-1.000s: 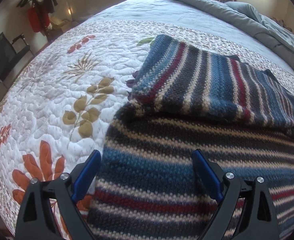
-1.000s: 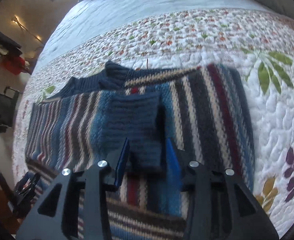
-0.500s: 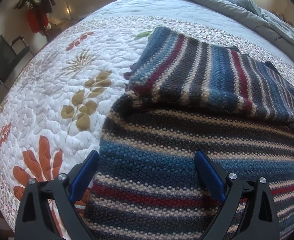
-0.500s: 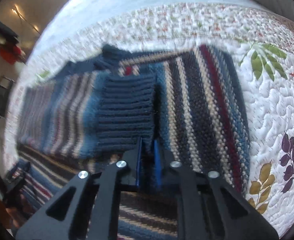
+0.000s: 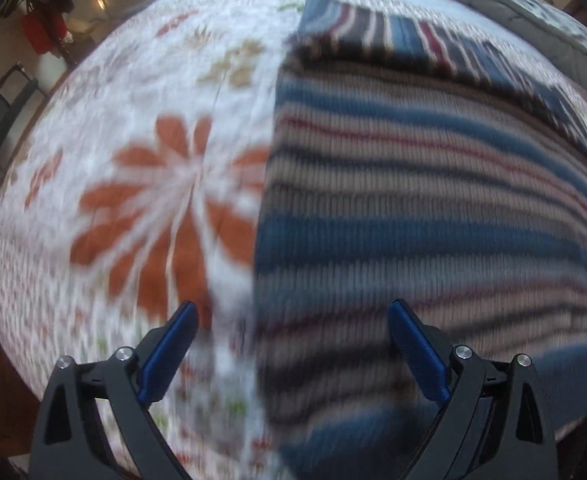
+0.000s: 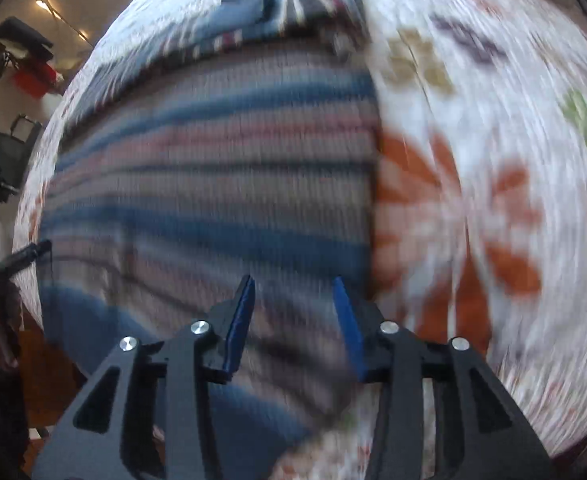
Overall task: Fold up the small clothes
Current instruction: 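Grasp the ribbed hem with the left gripper while the right gripper grasps it too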
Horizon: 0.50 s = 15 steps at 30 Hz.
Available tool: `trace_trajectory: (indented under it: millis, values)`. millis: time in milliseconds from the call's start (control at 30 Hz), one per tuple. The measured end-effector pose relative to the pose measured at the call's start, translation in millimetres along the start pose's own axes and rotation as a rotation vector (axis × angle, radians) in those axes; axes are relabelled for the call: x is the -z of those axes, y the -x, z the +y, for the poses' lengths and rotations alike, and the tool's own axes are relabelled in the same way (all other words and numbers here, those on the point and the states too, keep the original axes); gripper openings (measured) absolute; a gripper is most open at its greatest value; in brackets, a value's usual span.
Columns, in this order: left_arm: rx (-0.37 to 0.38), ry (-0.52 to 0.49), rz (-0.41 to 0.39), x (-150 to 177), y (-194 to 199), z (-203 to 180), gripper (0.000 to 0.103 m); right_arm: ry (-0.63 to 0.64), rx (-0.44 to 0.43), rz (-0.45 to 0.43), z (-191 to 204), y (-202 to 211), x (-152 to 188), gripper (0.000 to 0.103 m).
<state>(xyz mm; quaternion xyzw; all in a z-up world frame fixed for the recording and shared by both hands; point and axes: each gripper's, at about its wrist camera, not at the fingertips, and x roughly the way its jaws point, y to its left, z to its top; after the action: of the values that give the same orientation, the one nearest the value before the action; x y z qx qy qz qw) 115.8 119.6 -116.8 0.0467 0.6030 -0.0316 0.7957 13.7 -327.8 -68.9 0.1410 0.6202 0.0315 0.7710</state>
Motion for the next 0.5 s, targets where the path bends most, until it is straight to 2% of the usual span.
trace_trajectory:
  millis: [100, 167, 400, 500]
  values:
    - [0.024, -0.006, 0.034, 29.0, 6.4, 1.8, 0.096, -0.009, -0.023, 0.008, 2.2, 3.9, 40.5, 0.044]
    - [0.037, -0.006, 0.050, 45.2, 8.6, 1.1, 0.096, 0.006, -0.010, 0.005, 6.2, 6.5, 60.3, 0.050]
    - [0.081, 0.004, 0.083, 78.0, 14.3, -5.9, 0.096, -0.003, -0.014, 0.034, 12.2, 8.1, 90.6, 0.049]
    - [0.089, 0.008, 0.092, 91.1, 16.0, -11.4, 0.096, -0.031, -0.048, 0.056, 4.9, 7.6, 104.2, 0.051]
